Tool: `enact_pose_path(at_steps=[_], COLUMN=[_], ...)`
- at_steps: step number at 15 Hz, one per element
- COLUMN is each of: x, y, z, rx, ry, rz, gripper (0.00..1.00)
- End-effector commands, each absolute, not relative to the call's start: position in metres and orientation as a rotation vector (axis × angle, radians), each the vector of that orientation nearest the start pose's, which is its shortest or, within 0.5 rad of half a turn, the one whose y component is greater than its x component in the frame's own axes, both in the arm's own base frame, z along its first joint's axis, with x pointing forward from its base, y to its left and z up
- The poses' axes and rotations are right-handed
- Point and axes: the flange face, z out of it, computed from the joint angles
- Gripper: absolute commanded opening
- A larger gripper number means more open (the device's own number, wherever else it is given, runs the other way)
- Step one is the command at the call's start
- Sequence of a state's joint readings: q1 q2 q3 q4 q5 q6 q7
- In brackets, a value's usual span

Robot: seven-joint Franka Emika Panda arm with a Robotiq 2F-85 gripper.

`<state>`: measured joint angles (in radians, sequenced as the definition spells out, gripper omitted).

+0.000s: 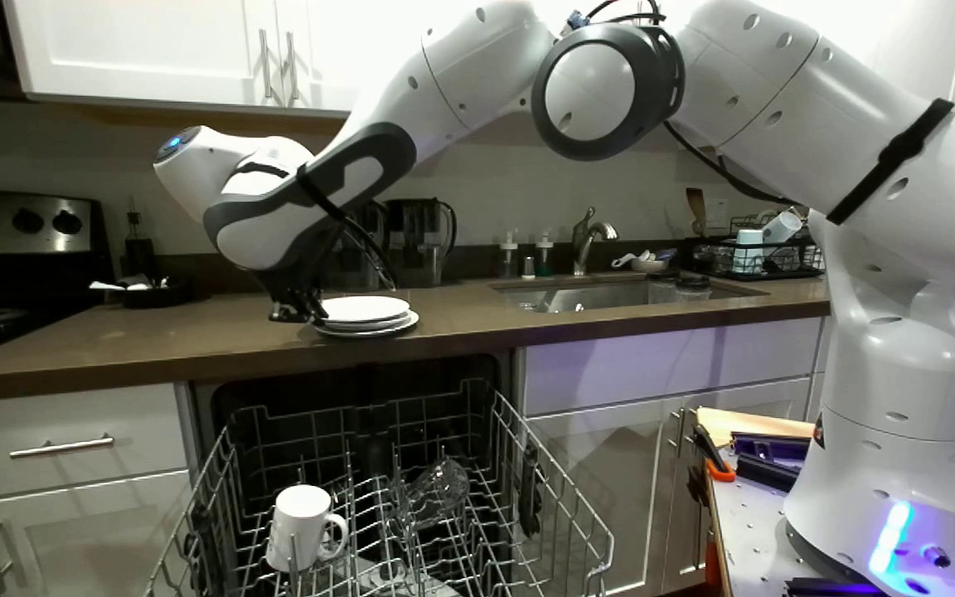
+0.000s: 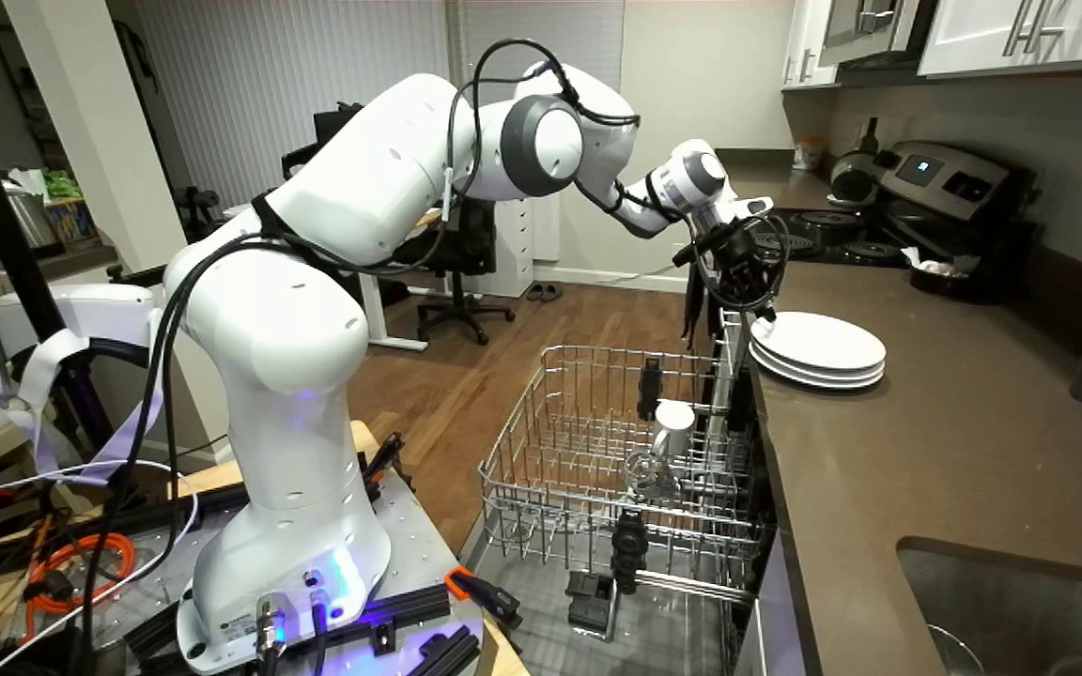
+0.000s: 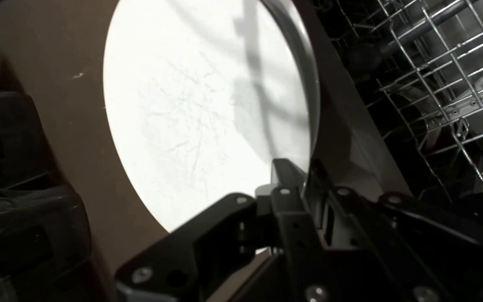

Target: Remove the topmost plate from the stack on the counter and put it inside the dishwasher

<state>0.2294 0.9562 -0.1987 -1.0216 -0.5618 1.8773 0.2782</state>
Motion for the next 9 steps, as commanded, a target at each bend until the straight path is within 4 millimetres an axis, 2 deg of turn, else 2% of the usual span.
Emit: enact_pose_path(at_steps=[1, 5, 9], x=[0.771, 0.771, 0.771], y=[0.037, 0.036, 0.036], z=[0.301, 0.301, 0.291], rx=[2.437, 2.439, 2.443], ry=[0.042, 0.039, 0.039], rz=[0.051, 0.053, 0.036], gripper=[0.07, 0.07, 0.07])
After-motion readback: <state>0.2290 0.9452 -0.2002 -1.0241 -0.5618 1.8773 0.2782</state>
